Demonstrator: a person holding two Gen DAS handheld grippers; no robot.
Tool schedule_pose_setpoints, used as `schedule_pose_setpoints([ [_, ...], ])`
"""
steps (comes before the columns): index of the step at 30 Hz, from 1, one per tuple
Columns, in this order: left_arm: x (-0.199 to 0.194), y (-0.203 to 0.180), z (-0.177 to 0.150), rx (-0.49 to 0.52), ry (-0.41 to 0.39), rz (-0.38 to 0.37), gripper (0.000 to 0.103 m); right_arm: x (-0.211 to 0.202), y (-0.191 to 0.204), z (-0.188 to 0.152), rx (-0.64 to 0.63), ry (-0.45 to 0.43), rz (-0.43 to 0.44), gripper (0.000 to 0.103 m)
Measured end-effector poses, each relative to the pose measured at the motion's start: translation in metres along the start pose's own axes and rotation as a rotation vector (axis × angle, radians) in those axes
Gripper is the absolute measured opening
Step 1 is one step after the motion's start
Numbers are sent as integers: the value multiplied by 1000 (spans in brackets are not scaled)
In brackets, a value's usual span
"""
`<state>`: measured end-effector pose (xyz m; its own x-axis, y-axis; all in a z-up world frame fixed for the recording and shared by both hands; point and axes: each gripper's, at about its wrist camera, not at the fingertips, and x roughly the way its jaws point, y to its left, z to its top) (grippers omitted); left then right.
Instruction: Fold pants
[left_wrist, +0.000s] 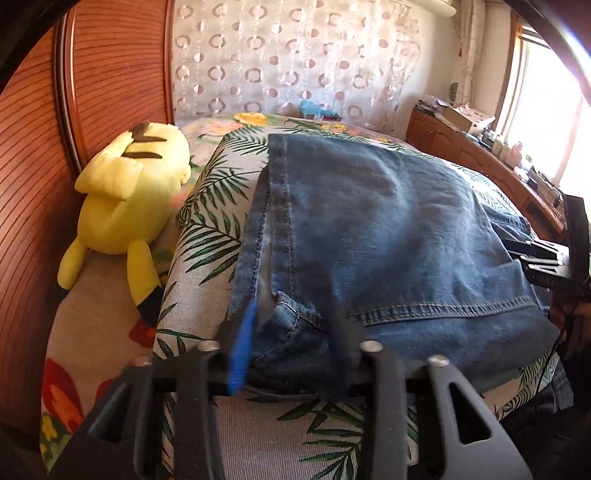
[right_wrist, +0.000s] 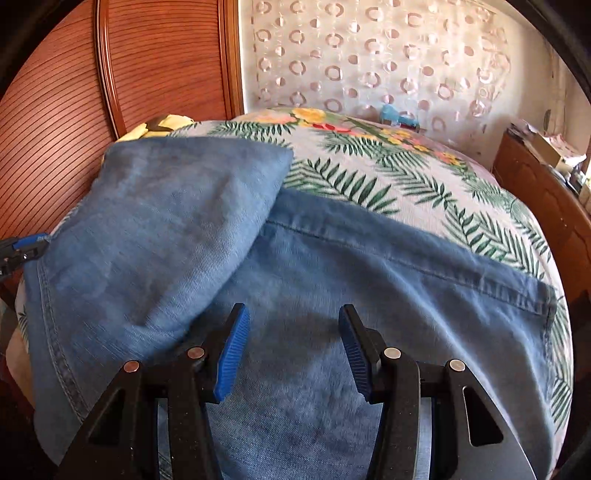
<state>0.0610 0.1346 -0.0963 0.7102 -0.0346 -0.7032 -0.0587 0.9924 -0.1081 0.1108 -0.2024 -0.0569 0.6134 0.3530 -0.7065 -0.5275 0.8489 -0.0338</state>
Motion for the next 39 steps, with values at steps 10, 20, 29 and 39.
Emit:
schedule_pose_setpoints([
  [10, -45, 4, 5, -38, -150, 0, 8, 5, 4, -1, -7, -9, -9, 59],
  [20, -41, 0, 7, -14, -109, 25, 28, 8, 1, -3, -9, -9, -4, 60],
  [29, -35, -19, 10, -2, -113, -24, 57, -20, -12, 16, 67, -82, 69, 53],
  [39, -22, -55, 9, 52, -99, -69, 59, 14, -21, 72, 99, -37, 159, 32],
])
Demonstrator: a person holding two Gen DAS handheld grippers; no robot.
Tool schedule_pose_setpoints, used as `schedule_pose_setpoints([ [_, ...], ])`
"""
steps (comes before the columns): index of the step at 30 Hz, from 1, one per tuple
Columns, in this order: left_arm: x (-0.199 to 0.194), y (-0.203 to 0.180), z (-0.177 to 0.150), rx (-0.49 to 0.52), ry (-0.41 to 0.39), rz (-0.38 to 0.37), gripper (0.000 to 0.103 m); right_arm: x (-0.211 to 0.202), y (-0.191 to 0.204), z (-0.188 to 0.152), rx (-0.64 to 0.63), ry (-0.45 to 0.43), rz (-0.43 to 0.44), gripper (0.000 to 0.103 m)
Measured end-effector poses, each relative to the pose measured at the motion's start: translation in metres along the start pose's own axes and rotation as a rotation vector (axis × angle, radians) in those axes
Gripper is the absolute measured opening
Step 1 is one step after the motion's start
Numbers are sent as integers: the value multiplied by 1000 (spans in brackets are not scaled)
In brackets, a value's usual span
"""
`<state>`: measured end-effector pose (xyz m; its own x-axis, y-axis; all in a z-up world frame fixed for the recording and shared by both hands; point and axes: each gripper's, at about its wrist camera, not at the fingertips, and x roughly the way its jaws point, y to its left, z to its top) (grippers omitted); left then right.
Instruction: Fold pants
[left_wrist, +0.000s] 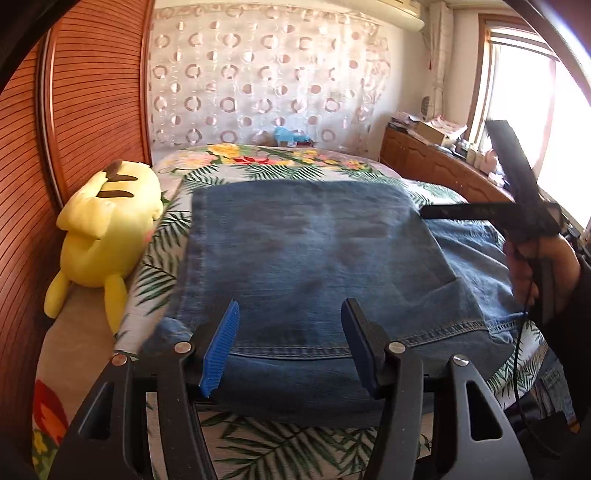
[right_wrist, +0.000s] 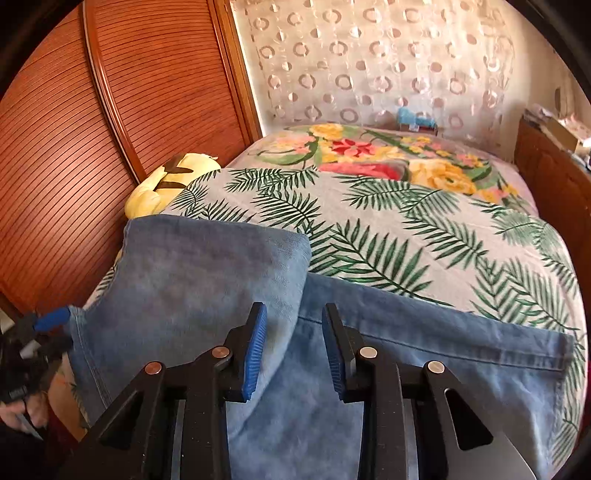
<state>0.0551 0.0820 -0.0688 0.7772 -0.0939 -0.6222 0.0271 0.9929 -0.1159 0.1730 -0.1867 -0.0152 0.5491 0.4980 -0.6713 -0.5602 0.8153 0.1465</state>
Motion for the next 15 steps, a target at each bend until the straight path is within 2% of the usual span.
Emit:
schedule_pose_setpoints([
  [7, 3, -5, -5, 2, 15, -10, 59, 33, -4, 23, 25, 67, 19, 29],
  [12, 4, -6, -7, 2, 18, -9, 59, 37, -1, 32, 17, 70, 36, 8],
  [15, 4, -6, -8, -1, 17, -4, 59, 34, 9, 32, -20, 45, 37, 3],
])
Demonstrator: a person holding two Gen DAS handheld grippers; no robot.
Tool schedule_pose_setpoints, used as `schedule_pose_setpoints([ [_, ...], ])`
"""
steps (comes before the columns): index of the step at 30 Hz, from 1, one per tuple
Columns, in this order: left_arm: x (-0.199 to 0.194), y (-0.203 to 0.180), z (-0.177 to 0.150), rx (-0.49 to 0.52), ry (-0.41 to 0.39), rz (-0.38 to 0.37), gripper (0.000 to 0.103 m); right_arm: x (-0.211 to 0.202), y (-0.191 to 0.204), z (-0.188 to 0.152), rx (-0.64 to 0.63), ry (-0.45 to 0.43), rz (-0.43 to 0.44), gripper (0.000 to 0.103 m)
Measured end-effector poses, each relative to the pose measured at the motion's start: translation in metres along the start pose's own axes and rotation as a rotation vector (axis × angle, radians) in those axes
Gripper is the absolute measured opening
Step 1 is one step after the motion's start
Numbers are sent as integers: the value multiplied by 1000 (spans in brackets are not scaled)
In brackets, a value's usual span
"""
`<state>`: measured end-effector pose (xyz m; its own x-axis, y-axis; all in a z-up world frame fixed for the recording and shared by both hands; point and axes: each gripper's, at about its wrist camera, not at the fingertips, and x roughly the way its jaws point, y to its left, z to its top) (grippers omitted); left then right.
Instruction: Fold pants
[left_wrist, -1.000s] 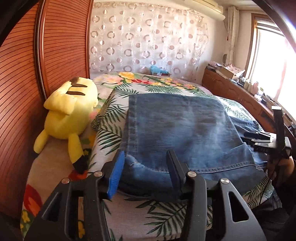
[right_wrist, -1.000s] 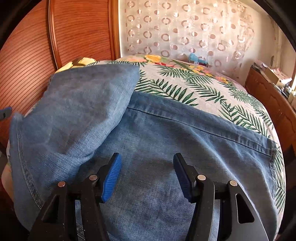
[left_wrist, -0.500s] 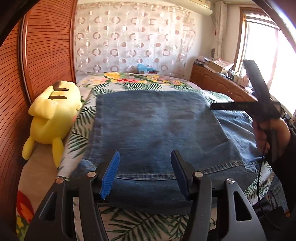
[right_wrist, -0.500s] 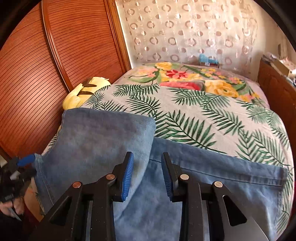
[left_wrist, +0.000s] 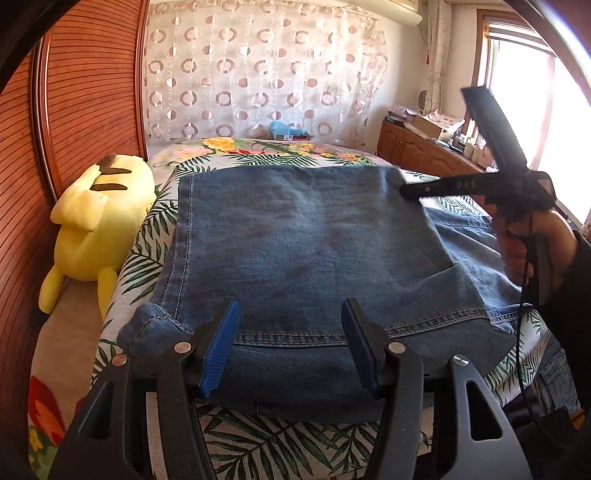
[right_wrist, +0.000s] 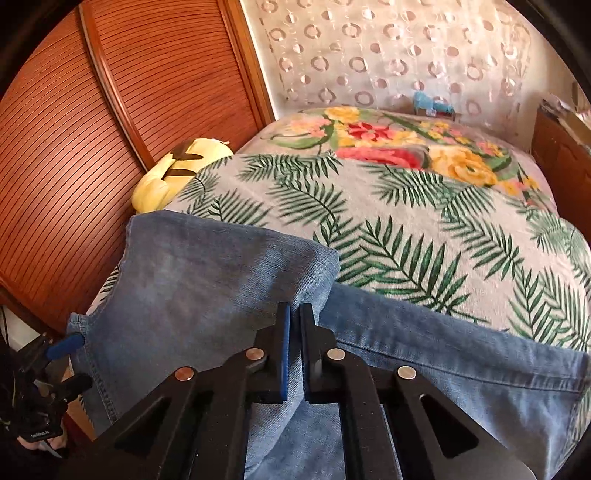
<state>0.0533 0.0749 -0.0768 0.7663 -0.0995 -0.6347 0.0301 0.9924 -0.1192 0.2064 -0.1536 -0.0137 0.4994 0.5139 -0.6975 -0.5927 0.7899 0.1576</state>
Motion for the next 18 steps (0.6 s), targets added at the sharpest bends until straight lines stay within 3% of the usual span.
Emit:
schedule_pose_setpoints([
  [11, -11, -2, 6, -11, -36, -4, 59, -68, 56, 18, -204, -213, 12, 1],
  [15, -12, -1, 6, -8, -40, -5, 59, -69, 68, 25, -255, -221, -26, 1],
  [18, -11, 0, 5, -6, -38, -2, 59, -47, 52, 23, -208, -158, -57, 1],
])
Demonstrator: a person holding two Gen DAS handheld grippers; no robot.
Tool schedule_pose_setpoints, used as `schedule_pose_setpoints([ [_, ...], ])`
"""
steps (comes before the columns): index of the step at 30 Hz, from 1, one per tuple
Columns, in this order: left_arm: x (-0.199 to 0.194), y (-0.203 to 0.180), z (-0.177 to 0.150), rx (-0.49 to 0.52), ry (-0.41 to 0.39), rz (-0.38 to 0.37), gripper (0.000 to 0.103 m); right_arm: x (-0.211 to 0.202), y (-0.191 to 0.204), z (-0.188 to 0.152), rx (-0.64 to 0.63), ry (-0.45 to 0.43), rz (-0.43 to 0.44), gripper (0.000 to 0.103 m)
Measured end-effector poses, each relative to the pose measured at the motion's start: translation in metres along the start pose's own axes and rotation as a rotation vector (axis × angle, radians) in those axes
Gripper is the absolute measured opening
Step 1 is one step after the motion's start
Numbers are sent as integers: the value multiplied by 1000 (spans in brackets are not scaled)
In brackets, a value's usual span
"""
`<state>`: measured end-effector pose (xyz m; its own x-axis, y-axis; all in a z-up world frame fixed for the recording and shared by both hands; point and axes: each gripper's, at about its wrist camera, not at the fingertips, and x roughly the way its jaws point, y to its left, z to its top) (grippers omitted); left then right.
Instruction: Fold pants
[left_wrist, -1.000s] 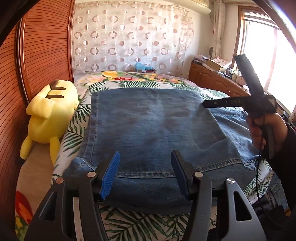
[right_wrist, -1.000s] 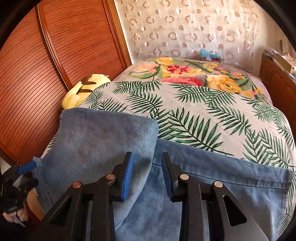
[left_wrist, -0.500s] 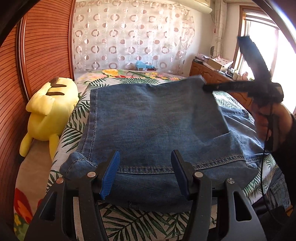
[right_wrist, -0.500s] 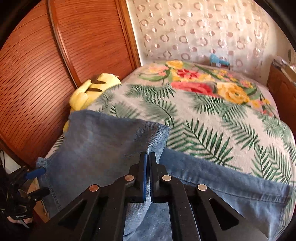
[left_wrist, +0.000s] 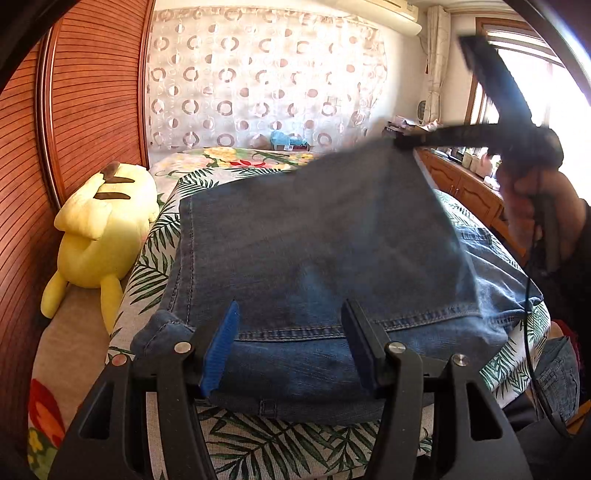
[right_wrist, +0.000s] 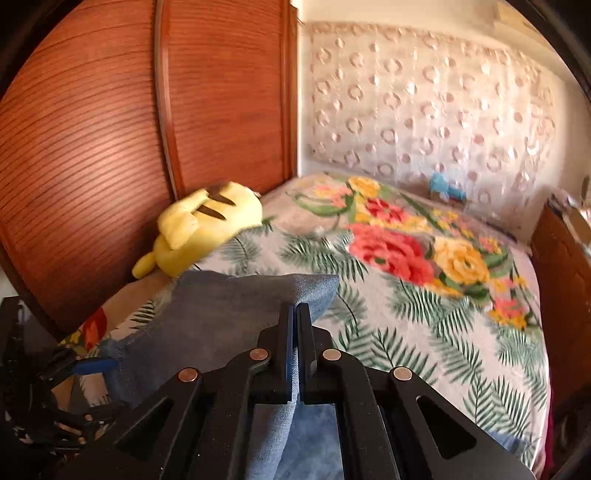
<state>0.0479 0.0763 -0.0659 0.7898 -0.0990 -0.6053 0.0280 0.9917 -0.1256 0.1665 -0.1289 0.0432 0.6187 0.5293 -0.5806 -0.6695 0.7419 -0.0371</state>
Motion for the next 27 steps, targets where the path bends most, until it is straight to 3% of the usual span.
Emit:
schedule_pose_setpoints([
  [5, 6, 5, -2, -10, 18, 12, 59, 39, -31, -31, 83, 117, -70, 9],
  [10, 7, 4, -1, 1, 21, 14, 59, 40, -49, -58, 114, 126, -85, 12],
  [15, 10, -5, 7, 17, 12, -1, 65, 18, -56, -93, 113, 130, -94, 36],
  [19, 13, -16, 14, 29, 10, -34, 78, -3, -58, -123, 122, 140, -111, 37],
  [25, 25, -40, 21, 73, 19, -59, 79, -51, -77, -162, 180, 109, -181, 38],
  [27, 31, -51, 21, 91, 26, -65, 79, -71, -79, -172, 194, 101, -212, 43],
])
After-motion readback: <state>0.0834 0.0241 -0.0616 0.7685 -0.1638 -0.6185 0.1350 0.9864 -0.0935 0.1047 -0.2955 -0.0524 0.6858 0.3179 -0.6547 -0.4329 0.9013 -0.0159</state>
